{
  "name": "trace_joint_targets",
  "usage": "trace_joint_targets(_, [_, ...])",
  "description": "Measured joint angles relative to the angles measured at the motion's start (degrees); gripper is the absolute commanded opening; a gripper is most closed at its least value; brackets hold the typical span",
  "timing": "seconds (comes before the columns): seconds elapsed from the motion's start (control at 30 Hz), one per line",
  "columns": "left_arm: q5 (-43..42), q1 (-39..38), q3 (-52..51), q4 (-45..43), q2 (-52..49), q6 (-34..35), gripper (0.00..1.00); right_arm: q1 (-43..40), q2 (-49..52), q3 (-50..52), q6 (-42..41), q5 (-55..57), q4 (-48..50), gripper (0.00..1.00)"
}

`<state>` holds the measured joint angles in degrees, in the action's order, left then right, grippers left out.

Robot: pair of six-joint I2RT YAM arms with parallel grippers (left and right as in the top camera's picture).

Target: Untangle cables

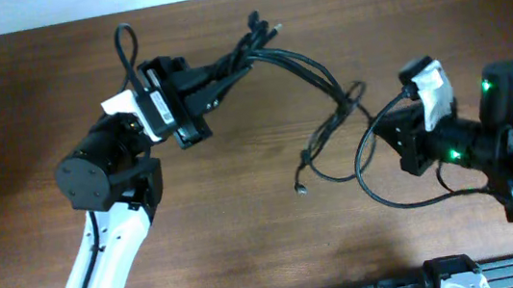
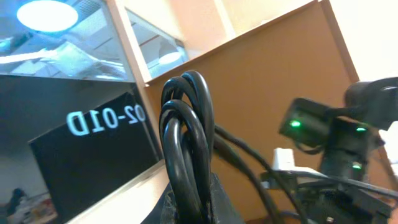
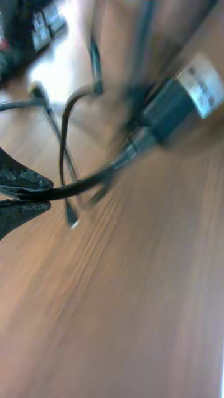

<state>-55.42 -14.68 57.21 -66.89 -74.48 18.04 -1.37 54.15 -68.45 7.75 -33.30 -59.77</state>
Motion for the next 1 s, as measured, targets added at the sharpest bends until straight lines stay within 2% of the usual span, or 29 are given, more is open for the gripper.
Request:
trace_joint_targets(0.1, [0.4, 2.3, 0.0, 1.7, 0.0, 0.0, 0.00, 0.0, -1.3, 0.0, -2.0, 7.4, -2.2, 0.04])
trace_joint_targets(0.27, [1.0, 4.1, 0.0, 5.5, 0.0, 0.0, 0.00, 0.0, -3.8, 0.0, -3.1, 10.8, -2.7, 0.04])
trace_joint_targets(0.33, [1.0, 4.2, 0.0, 6.0, 0.0, 0.0, 0.00, 0.0, -4.5, 0.0, -3.2, 11.3, -2.7, 0.14])
trace_joint_targets(0.43, [1.2, 4.2, 0.0, 6.3, 0.0, 0.0, 0.00, 0.0, -4.7, 0.0, -3.4, 11.4, -2.8, 0.40])
trace_joint_targets(0.5, [1.2, 4.2, 0.0, 6.4, 0.0, 0.0, 0.00, 0.0, -4.6, 0.0, -3.4, 10.3, -2.5, 0.47])
trace_joint_targets(0.6, [-0.5, 4.2, 0.0, 6.7, 0.0, 0.0, 0.00, 0.0, -4.6, 0.0, -3.5, 6.2, -0.8, 0.69])
trace_joint_targets(0.8, [-4.7, 3.8, 0.0, 6.7, 0.0, 0.0, 0.00, 0.0, -4.6, 0.1, -7.6, -2.7, 4.8, 0.83])
trace_joint_targets(1.0, [-6.3, -1.8, 0.0, 6.9, 0.0, 0.0, 0.00, 0.0, -4.6, 0.1, -11.8, -7.2, 6.8, 0.87])
